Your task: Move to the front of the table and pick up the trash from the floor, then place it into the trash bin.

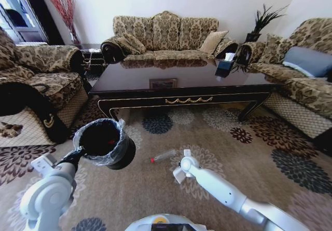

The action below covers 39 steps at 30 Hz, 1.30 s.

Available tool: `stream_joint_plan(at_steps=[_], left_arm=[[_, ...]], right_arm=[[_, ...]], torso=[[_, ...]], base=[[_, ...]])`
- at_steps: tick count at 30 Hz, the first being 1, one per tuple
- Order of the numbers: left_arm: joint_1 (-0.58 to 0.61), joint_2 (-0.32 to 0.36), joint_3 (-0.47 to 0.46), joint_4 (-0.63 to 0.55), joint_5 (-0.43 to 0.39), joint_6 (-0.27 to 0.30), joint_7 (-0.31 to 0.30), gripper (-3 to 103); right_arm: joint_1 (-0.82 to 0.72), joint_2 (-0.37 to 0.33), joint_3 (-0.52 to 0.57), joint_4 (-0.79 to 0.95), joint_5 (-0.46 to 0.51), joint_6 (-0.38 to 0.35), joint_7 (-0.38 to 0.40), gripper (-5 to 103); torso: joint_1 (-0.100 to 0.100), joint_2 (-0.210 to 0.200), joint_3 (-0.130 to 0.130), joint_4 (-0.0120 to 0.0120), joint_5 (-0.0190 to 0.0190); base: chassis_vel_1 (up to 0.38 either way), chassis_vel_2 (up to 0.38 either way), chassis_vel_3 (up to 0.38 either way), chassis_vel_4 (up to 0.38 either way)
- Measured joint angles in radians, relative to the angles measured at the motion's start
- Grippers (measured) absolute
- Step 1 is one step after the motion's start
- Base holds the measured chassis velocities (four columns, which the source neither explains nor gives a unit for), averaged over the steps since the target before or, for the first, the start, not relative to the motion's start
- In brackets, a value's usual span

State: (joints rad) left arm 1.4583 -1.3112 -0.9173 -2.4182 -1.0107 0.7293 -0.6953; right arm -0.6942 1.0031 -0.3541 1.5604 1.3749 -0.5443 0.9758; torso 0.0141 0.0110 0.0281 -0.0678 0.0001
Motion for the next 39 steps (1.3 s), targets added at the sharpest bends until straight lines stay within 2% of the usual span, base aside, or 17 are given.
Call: stream_joint_plan(at_steps=[3,5,8,10,13,14,16,18,19,22,26,28,31,33,36,38,39], left_arm=[[-0.002,-0.001,0.01,0.011,0.006,-0.002,0.001,3],[-0.003,-0.002,0.012,0.014,0.008,-0.003,0.001,3],[-0.008,-0.005,0.025,0.027,0.015,-0.003,0.001,3],[-0.009,-0.006,0.028,0.029,0.016,-0.003,0.001,3],[-0.014,-0.009,0.042,0.04,0.016,-0.004,0.002,3],[-0.014,-0.009,0.042,0.04,0.016,-0.004,0.002,3],[-0.019,-0.01,0.049,0.05,0.016,-0.004,0.003,3],[-0.021,-0.01,0.056,0.057,0.01,-0.003,0.004,3],[-0.021,-0.01,0.056,0.057,0.01,-0.003,0.004,3],[-0.025,-0.006,0.074,0.068,0.005,0.002,0.005,3],[-0.04,0.003,0.089,0.085,0.003,0.004,0.003,3],[-0.043,0.005,0.091,0.088,0.001,0.004,0.003,3],[-0.052,0.027,0.094,0.093,-0.013,0.004,0.001,3],[-0.055,0.034,0.093,0.095,-0.019,0.004,0.001,3],[-0.076,0.053,0.095,0.109,-0.046,0.005,-0.003,3],[-0.081,0.055,0.097,0.113,-0.054,0.005,-0.006,3],[-0.09,0.059,0.102,0.121,-0.073,0.005,-0.015,3]], right_arm=[[0.024,-0.065,0.014,0.146,0.016,0.017,-0.015,0],[0.031,-0.081,0.018,0.183,0.027,0.019,-0.018,0],[0.071,-0.146,0.032,0.326,0.081,0.031,-0.037,0],[0.084,-0.16,0.032,0.353,0.09,0.036,-0.048,0],[0.144,-0.202,0.026,0.412,0.098,0.08,-0.129,0],[0.144,-0.202,0.026,0.412,0.098,0.08,-0.129,0],[0.223,-0.215,0.006,0.416,0.098,0.126,-0.233,0],[0.284,-0.212,-0.019,0.399,0.086,0.171,-0.312,0],[0.284,-0.212,-0.019,0.399,0.086,0.171,-0.312,0],[0.413,-0.185,-0.079,0.361,0.062,0.289,-0.462,0],[0.497,-0.137,-0.12,0.34,0.093,0.337,-0.526,0],[0.512,-0.126,-0.13,0.337,0.101,0.345,-0.535,0],[0.57,-0.085,-0.188,0.334,0.119,0.387,-0.582,0],[0.582,-0.076,-0.204,0.334,0.12,0.395,-0.599,0],[0.623,-0.028,-0.258,0.322,0.112,0.436,-0.671,0],[0.629,-0.017,-0.266,0.315,0.107,0.446,-0.683,0],[0.643,0.01,-0.281,0.301,0.095,0.466,-0.704,0]], torso=[[0.0,0.0,0.0,0.0,-0.0001],[0.0,0.0,0.0,0.0,0.0],[0.0,0.0,0.0,0.0001,0.0],[0.0,0.0,0.0,0.0,-0.0001],[0.0,0.0,0.0,-0.0001,-0.0001],[0.0,0.0,0.0,-0.0001,-0.0001],[0.0,0.0,0.0,-0.0001,0.0],[0.0,0.0,0.0,0.0001,0.0],[0.0,0.0,0.0,0.0001,0.0],[0.0,0.0,0.0,0.0002,-0.0002],[0.0,0.0,0.0,0.0,-0.0003],[0.0,0.0,0.0,0.0,-0.0002],[0.0,0.0,0.0,0.0003,-0.0004],[0.0,0.0,0.0,0.0002,-0.0003],[0.0,0.0,0.0,-0.0002,-0.0003],[0.0,0.0,0.0,-0.0001,-0.0002],[0.0,0.0,0.0,0.0,-0.0002]], base=[[0.0,0.0,0.0,0.0],[0.0,0.0,0.0,0.0],[0.0,0.0,0.0,0.0],[0.0,0.0,0.0,0.0],[0.0,0.0,0.0,0.0],[0.0,0.0,0.0,0.0],[0.0,0.0,0.0,0.0],[0.0,0.0,0.0,0.0],[0.0,0.0,0.0,0.0],[0.0,0.0,0.0,0.0],[0.0,0.0,0.0,0.0],[0.0,0.0,0.0,0.0],[0.0,0.0,0.0,0.0],[0.0,0.0,0.0,0.0],[0.0,0.0,0.0,0.0],[0.0,0.0,0.0,0.0],[0.0,0.0,0.0,0.0]])
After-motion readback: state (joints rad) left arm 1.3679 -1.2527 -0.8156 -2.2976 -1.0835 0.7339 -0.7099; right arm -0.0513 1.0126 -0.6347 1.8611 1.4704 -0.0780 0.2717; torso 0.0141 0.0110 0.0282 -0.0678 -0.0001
